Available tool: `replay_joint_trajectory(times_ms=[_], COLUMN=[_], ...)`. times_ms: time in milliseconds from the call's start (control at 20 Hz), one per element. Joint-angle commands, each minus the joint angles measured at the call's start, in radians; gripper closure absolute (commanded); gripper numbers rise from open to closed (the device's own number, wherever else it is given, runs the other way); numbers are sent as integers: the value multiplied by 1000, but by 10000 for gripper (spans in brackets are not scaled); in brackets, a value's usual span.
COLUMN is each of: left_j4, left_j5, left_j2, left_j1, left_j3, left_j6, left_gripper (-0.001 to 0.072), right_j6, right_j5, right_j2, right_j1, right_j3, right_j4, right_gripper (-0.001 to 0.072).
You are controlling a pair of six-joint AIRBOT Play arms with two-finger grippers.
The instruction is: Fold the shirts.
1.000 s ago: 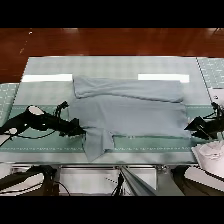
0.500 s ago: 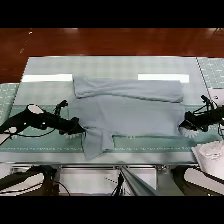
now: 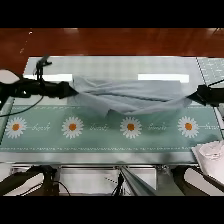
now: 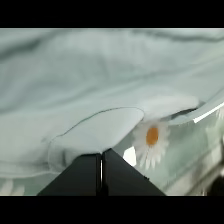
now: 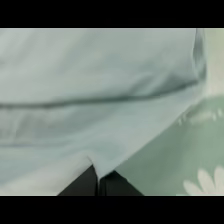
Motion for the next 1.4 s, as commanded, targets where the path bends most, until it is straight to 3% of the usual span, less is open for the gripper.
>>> replay_joint_trajectory(times_ms=[0,450,600,1050,1100,1150,1200,1350], left_j4=[-13,-95,-98,-195,-195,-195,-195,-195], left_j5=[52,-23,-26,-42,-50,-67,-102,-248], left_j2=[-85,-553,-637,-731,-730,-730,-729,-727], left_j1=[2,39,72,69,73,82,97,159], left_j3=[171,526,574,575,575,575,575,575], left_j6=[-4,-31,-74,-72,-72,-72,-72,-97], left_gripper=[676,675,675,667,562,384,272,275], right_j6=[1,-21,-19,-20,-20,-26,-47,-49], right_j5=[-196,-709,-749,-699,-698,-694,-682,-646], right_j2=[-34,-248,-300,-367,-366,-358,-343,-265], right_j1=[3,177,177,177,176,169,156,97], right_j3=[24,27,42,42,42,42,42,42], right_j4=[104,179,179,176,177,174,170,-12], right_gripper=[690,690,690,686,573,392,291,287])
